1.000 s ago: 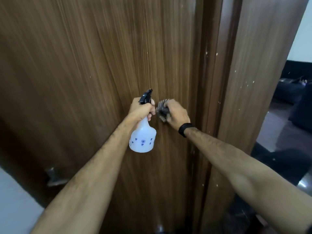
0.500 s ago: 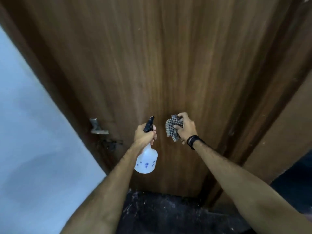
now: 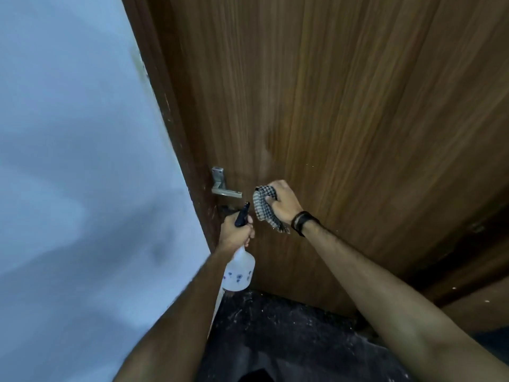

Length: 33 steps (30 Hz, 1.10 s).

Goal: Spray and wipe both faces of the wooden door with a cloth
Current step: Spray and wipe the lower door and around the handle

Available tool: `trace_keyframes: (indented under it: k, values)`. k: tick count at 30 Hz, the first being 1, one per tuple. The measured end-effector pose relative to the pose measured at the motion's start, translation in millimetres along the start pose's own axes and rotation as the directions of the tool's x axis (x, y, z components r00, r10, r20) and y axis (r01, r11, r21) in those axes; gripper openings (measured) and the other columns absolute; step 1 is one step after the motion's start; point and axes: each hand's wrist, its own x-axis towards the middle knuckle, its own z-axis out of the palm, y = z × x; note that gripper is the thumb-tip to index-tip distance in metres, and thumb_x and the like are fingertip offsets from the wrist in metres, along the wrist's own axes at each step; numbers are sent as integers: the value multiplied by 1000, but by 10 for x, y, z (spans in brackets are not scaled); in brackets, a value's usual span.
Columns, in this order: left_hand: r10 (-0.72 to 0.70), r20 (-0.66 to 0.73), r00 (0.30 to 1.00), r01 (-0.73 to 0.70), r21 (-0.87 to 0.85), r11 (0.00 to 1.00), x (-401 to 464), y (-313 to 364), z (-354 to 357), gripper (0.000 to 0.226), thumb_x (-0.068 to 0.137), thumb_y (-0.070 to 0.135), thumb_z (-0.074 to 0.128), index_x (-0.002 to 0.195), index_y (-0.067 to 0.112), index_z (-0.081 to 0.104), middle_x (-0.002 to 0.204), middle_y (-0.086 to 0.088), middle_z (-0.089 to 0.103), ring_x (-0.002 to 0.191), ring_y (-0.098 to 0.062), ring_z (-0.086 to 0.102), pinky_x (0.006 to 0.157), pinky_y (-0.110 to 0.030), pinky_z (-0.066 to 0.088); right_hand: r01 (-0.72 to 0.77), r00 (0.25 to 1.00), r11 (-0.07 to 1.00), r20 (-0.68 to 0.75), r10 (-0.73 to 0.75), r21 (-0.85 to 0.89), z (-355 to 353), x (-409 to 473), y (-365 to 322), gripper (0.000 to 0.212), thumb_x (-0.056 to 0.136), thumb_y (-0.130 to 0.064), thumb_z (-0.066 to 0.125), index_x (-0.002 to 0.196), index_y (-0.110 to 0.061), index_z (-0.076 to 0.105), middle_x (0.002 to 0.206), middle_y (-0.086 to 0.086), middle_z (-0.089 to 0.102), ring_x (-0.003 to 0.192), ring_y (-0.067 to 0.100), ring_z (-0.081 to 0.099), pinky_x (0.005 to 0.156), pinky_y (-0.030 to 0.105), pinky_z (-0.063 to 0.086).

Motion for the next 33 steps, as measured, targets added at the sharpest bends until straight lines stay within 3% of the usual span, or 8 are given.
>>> trace_keyframes:
  k: [3, 8, 11, 14, 17, 21, 27, 33]
  values:
    - [-21, -1, 1000, 21, -11, 1000, 174, -69, -238, 26, 81, -11, 46, 79, 11, 62, 54, -8, 57, 49, -24, 44, 50, -28, 38, -83, 996, 996, 15, 84, -15, 231, 179, -270, 34, 93, -13, 48, 126, -24, 46, 115, 5, 61, 101, 27, 60, 82, 37, 47]
    - [-69, 1, 998, 69, -42, 997, 454, -145, -566, 30, 81, -16, 50, 79, 11, 62, 56, -7, 56, 52, -23, 44, 54, -28, 38, -145, 989, 986, -33, 143, -79, 591, 524, -489, 23, 95, -37, 49, 102, -21, 64, 106, 7, 67, 97, 31, 63, 75, 33, 47]
    - [-109, -10, 994, 108, -59, 992, 560, -210, -656, 30, 87, -17, 47, 81, 9, 60, 61, -10, 55, 50, -20, 42, 51, -26, 36, -94, 995, 961, 15, 101, -260, 774, 732, -494, 49, 96, -56, 49, 126, -19, 58, 123, 9, 58, 103, 31, 61, 80, 36, 48]
    - [-163, -54, 985, 160, -51, 986, 669, -349, -741, 24, 90, -12, 52, 86, 9, 63, 65, -10, 58, 54, -20, 46, 51, -28, 40, -17, 990, 915, 118, 70, -402, 966, 886, -417, 50, 100, -55, 40, 132, -20, 55, 134, 12, 51, 109, 34, 59, 82, 40, 46]
    - [-184, -99, 978, 182, -30, 983, 768, -373, -795, 22, 87, -11, 55, 85, 9, 64, 66, -10, 61, 57, -23, 50, 52, -28, 45, 44, 979, 921, 201, 38, -387, 1074, 1022, -318, 37, 104, -45, 36, 121, -17, 53, 114, 14, 63, 101, 35, 63, 73, 37, 42]
    - [-190, -149, 970, 188, -27, 982, 851, -397, -811, 24, 80, -13, 58, 80, 10, 64, 58, -5, 59, 49, -21, 50, 55, -30, 46, 106, 973, 906, 232, -9, -410, 1216, 1059, -187, 35, 105, -32, 35, 136, -15, 38, 118, 17, 63, 102, 39, 64, 80, 44, 47]
    - [-227, -220, 949, 223, -47, 974, 1039, -384, -659, 23, 81, -15, 53, 81, 7, 62, 52, -6, 57, 41, -23, 45, 47, -27, 42, 171, 962, 926, 261, -83, -336, 1340, 1079, 26, 41, 106, -33, 37, 143, -14, 35, 118, 14, 66, 106, 33, 65, 79, 36, 47]
    - [-277, -246, 929, 266, -79, 961, 1253, -499, -573, 25, 80, -16, 52, 83, 7, 63, 53, -8, 57, 43, -23, 45, 51, -31, 43, 127, 951, 986, 298, -88, -113, 1603, 1223, 228, 23, 106, -41, 34, 118, -23, 42, 93, 7, 68, 88, 27, 66, 67, 31, 42]
